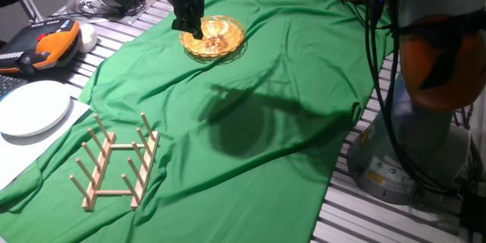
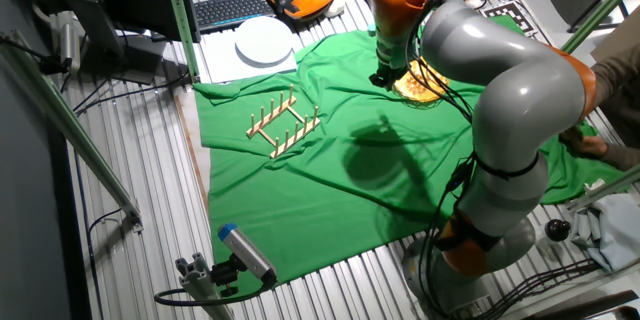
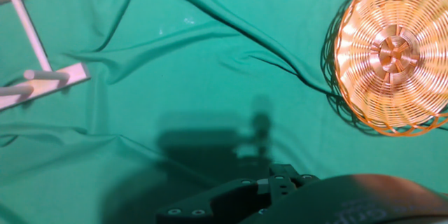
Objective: Put the dish on the dish rack
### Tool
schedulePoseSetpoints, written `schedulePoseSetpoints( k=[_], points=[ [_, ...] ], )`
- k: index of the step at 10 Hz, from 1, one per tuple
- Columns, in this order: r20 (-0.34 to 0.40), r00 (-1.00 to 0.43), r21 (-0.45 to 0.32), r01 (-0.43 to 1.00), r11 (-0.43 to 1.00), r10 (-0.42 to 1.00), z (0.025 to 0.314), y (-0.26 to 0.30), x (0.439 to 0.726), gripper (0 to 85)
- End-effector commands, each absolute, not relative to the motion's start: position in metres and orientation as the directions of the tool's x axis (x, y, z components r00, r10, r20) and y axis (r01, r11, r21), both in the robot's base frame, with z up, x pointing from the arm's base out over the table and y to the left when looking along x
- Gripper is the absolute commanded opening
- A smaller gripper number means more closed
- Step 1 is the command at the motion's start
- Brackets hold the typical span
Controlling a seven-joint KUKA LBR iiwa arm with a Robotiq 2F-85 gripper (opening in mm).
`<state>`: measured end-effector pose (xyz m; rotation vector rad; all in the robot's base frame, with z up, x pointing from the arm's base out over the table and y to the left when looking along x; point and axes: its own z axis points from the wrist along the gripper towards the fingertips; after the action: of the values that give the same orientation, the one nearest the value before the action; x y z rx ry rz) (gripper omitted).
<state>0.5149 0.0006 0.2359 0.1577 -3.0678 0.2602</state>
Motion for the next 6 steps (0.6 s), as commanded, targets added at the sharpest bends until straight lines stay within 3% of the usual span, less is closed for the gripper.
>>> schedulePoseSetpoints(
  k=[1,6],
  points=[
    [0.065,-0.994,-0.165,-0.103,0.981,-0.093,0.236,0.001,0.515,0.0],
    [0.064,-0.989,-0.176,-0.142,0.974,-0.133,0.221,-0.029,0.529,0.0]
  ],
)
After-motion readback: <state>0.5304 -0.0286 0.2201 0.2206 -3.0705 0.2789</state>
